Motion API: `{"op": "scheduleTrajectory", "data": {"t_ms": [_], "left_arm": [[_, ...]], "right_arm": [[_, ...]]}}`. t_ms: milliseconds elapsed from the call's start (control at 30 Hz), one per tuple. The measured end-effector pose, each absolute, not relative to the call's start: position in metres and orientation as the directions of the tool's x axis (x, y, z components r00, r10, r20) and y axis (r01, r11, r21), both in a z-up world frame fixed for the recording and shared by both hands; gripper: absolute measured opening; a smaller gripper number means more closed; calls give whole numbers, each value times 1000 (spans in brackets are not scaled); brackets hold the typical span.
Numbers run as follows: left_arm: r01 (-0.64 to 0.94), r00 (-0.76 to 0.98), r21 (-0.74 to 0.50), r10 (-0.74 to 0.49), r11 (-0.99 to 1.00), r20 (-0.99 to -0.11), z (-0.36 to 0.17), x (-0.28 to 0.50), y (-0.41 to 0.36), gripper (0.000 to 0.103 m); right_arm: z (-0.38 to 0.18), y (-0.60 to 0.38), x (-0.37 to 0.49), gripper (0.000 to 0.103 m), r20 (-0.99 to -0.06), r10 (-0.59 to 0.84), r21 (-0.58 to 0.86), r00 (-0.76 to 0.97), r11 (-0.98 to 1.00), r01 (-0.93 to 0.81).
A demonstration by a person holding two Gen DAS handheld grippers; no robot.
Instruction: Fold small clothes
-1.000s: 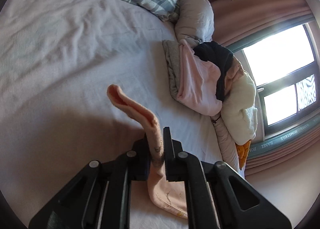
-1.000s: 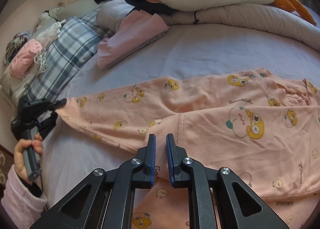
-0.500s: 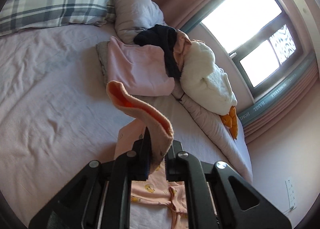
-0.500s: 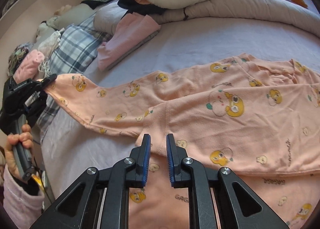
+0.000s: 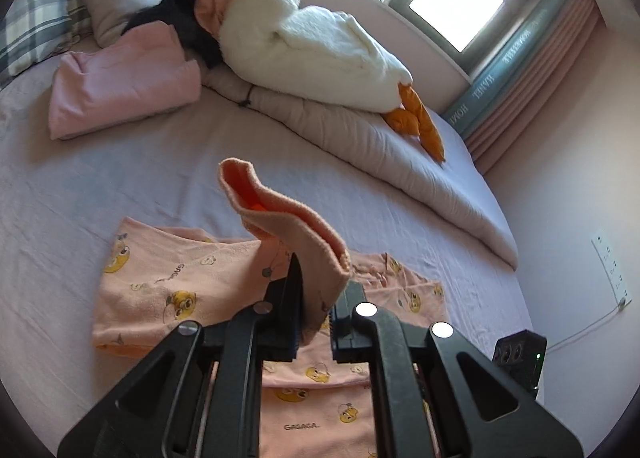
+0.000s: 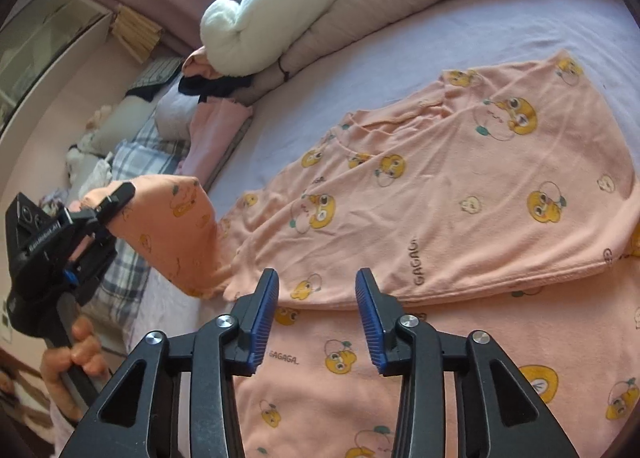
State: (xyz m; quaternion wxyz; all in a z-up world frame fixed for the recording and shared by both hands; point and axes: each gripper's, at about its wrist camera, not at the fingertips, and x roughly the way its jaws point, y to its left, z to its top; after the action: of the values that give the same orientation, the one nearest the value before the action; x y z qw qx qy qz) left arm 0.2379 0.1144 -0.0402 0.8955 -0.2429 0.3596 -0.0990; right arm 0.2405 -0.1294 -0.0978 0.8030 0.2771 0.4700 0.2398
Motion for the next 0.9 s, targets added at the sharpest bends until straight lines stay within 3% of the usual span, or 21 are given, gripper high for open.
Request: {"op": "scheduleTrajectory", "data": {"t_ms": [33, 167, 333, 367, 467, 633, 900], "left_arm": [[16, 705, -500, -365, 866, -608, -46, 242, 101, 8], [67, 627, -442, -382, 895, -679, -78, 257, 49, 9], [88, 491, -421, -407, 903, -770, -130, 273, 11, 33], [90, 476, -414, -404, 906, -781, -136, 273, 8, 34], [114, 478, -413, -414, 904, -775, -136, 266, 6, 39], [143, 537, -430, -435, 891, -723, -119, 228, 28, 66], [38, 583, -423, -364, 905, -726, -120, 168, 89, 66]], "right_arm": [[-102, -138, 244, 56, -605, 662, 702, 443, 706, -97], [-123, -163, 257, 58, -543, 719, 801, 433, 598, 11], [-144, -178, 271, 60, -472, 770, 872, 428, 480, 98], [-143, -178, 273, 60, -471, 774, 874, 424, 475, 103], [-139, -171, 278, 61, -508, 765, 851, 396, 515, 98], [-131, -155, 283, 62, -568, 736, 807, 368, 586, 74], [-129, -136, 286, 62, -610, 720, 776, 331, 627, 66]]}}
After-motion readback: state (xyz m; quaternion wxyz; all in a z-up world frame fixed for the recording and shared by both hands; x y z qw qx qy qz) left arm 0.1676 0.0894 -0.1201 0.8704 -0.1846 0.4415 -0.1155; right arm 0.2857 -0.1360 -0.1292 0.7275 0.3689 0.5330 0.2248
